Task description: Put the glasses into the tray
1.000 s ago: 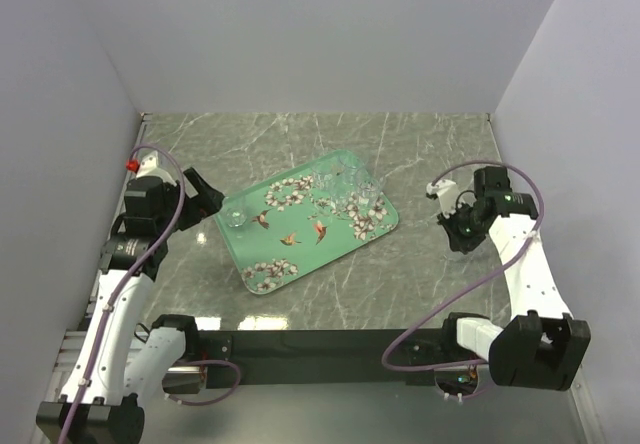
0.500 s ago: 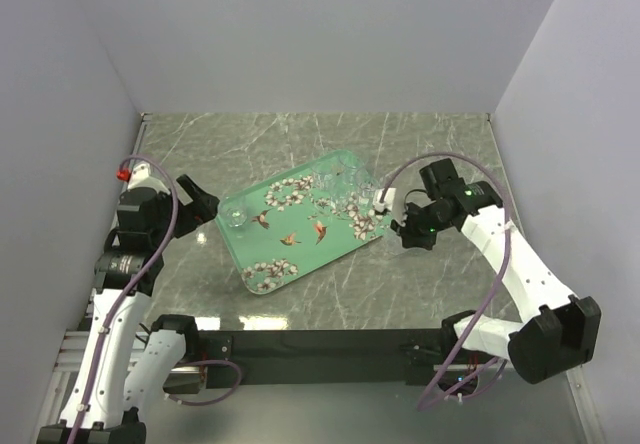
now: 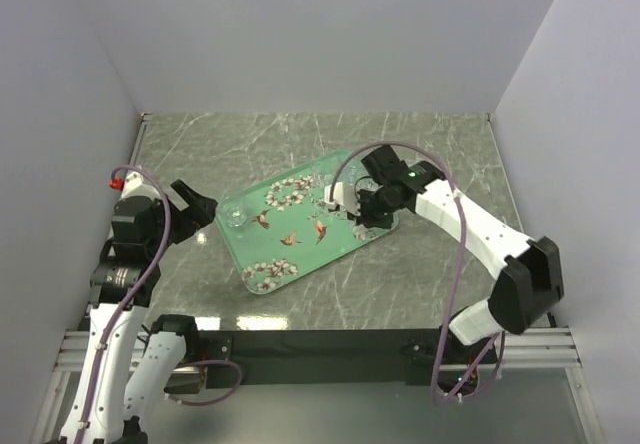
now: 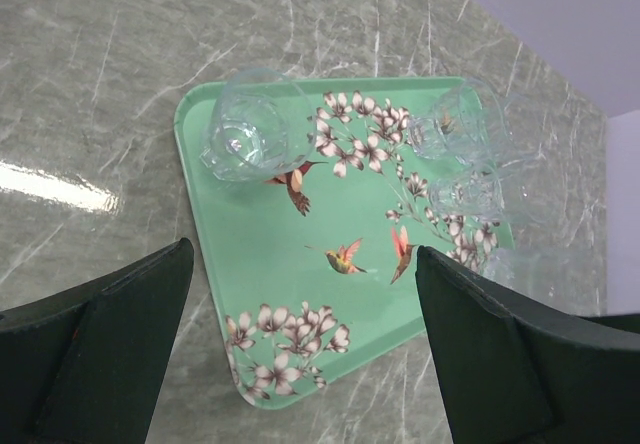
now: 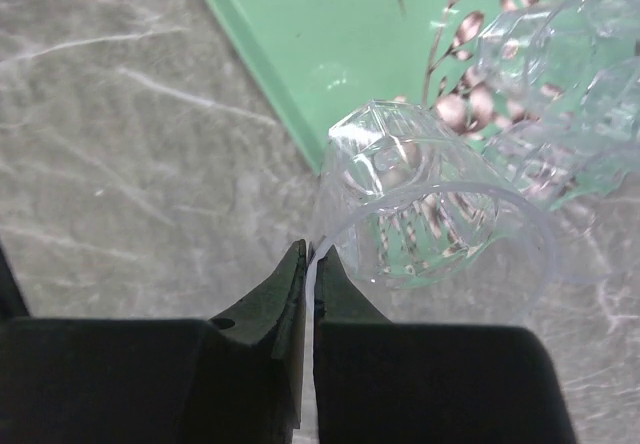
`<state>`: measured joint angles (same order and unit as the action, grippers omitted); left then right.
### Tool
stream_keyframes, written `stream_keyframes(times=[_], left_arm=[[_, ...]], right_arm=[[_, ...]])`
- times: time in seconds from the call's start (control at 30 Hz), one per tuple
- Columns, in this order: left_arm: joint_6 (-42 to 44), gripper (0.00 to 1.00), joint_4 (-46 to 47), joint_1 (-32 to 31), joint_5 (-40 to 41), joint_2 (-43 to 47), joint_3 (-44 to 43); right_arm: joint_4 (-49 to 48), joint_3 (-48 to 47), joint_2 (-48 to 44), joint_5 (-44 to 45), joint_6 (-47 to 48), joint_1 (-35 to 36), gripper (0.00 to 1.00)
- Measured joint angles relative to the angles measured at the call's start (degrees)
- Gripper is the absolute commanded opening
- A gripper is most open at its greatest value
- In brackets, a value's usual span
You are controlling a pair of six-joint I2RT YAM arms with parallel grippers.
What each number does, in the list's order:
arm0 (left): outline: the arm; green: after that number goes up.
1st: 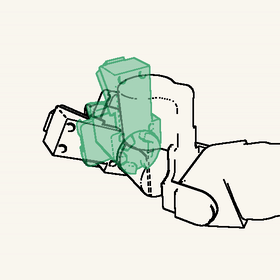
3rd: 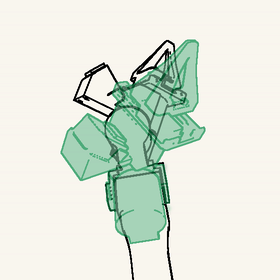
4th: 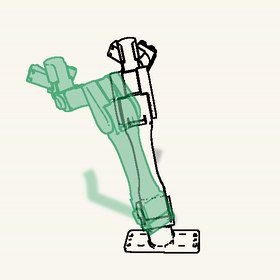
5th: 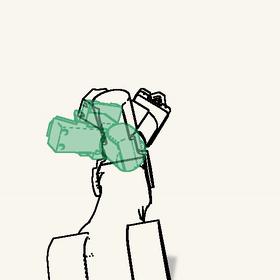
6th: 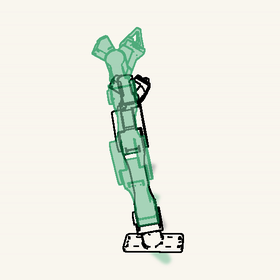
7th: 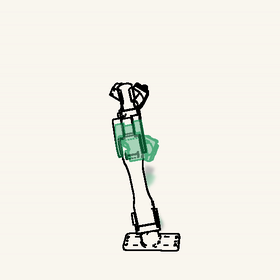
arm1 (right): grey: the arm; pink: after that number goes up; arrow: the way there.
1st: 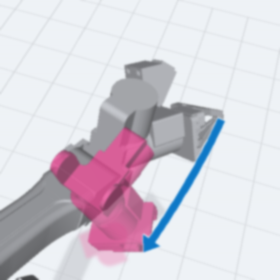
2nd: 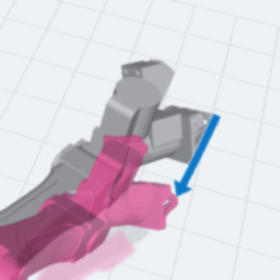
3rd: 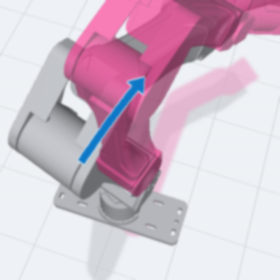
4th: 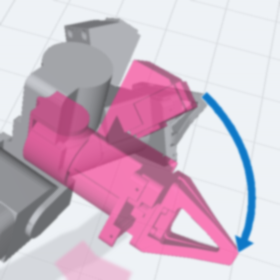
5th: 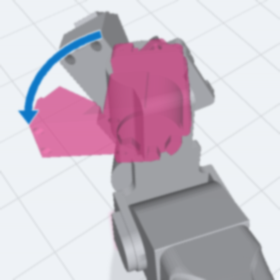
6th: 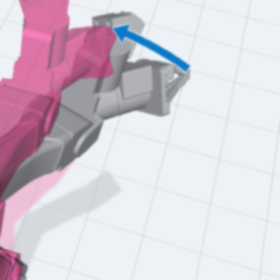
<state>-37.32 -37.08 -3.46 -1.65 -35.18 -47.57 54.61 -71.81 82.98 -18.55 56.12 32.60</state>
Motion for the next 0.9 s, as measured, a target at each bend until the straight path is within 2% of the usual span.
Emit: stream_keyframes(times=[0.4,0.9], left_arm=[[-1.5,0.99,-1.8,0.0,0.3,1.7,0.0],[-1.5,0.99,-1.8,0.0,0.5,0.6,0.0]], right_arm=[[-5.9,-4.4,12.2,7.0,-4.2,1.7,0.02],[-8.2,-4.4,15.5,9.7,-6.5,2.5,0.15]])
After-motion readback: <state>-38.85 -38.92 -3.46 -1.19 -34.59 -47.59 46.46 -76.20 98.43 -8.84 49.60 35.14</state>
